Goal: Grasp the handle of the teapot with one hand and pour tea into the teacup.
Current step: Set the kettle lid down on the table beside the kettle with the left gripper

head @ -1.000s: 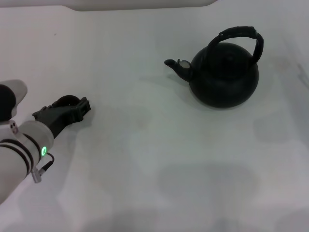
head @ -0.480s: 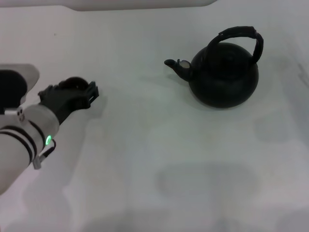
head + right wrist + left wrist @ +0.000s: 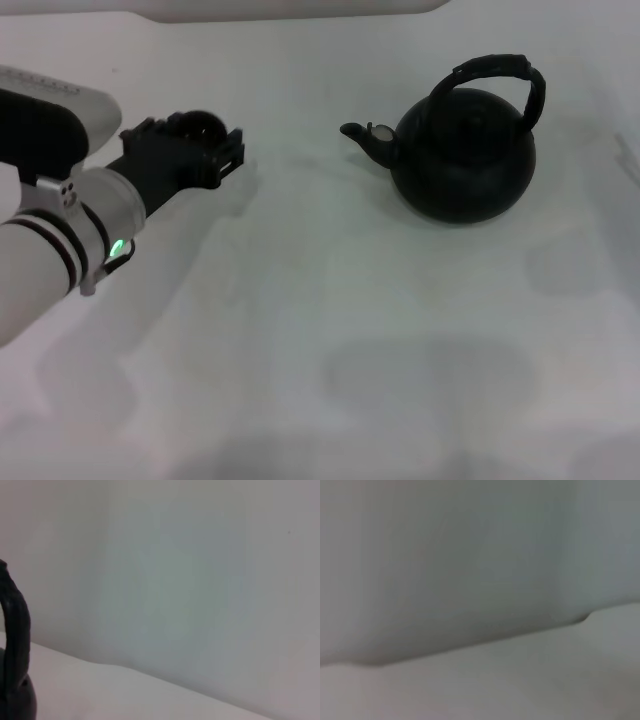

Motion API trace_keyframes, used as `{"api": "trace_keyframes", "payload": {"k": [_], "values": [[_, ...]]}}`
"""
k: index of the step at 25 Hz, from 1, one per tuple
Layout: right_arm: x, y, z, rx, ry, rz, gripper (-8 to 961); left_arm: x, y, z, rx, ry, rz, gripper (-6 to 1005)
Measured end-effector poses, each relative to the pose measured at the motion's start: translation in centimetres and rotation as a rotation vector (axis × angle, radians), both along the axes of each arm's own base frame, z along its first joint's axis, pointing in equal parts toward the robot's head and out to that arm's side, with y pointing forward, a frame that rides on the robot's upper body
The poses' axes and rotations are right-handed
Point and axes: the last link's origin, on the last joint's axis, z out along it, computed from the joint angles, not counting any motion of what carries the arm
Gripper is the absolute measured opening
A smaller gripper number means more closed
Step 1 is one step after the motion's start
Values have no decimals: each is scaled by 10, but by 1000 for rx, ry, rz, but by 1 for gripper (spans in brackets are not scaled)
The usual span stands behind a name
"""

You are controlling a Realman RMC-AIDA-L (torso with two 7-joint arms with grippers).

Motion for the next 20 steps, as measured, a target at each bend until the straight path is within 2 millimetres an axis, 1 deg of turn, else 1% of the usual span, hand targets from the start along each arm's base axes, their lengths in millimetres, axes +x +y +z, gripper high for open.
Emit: {"api": "trace_keyframes", "payload": {"k": [7,11,14,20], "values": [[-2,-1,-1,-1,6,12,816,2,15,-3,-64,-109,-195,707],[-2,-1,-1,-1,7,14,816,-1,17,-4,-182,-209,-270,707],[-3,0,-2,-2,6,17,816,-8,16,-4,-276,-242,-265,708],[-4,1,0,1,2,24,815,-24,13,3,-401,-220,-188,708]]}}
